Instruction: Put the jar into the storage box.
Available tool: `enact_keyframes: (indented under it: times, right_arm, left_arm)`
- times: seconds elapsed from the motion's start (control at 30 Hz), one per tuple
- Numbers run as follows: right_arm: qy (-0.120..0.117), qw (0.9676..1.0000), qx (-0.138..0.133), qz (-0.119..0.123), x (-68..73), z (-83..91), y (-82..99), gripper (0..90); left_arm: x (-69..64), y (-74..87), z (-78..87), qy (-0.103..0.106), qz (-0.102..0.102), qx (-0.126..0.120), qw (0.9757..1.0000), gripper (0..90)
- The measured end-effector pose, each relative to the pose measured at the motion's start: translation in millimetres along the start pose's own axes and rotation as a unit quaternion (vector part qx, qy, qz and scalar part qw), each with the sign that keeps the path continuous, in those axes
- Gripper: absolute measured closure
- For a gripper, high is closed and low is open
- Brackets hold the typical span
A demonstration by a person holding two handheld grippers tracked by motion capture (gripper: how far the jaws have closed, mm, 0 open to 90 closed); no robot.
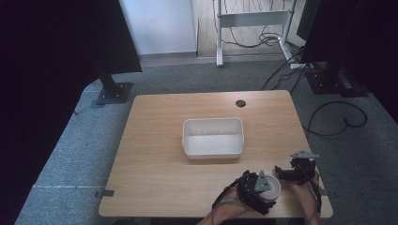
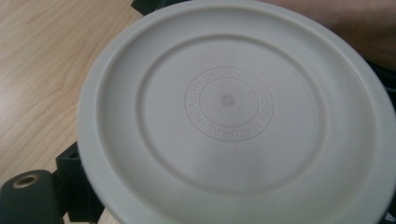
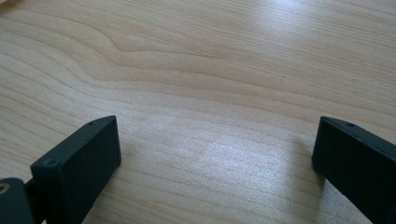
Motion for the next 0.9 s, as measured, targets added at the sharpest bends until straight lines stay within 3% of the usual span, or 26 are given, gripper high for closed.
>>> enact_keyframes:
  times: [0.9]
  right_arm:
    - [-0.001, 1.0000, 0.001, 0.000, 0.2, 0.1, 0.1, 0.9]
  left_arm:
    - [42.4, 14.1, 24.4, -0.048, 0.027, -0.002, 0.9985, 9.8]
Point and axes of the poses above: each handheld gripper's, and its own axes: z roughly backward along the jaws, y roughly out of its underside, x roughly to its left, the point moved 10 cm from there along -z, roughly forward along the jaws, and after that the axes turned 7 degrees about x, right-handed, at the moved point
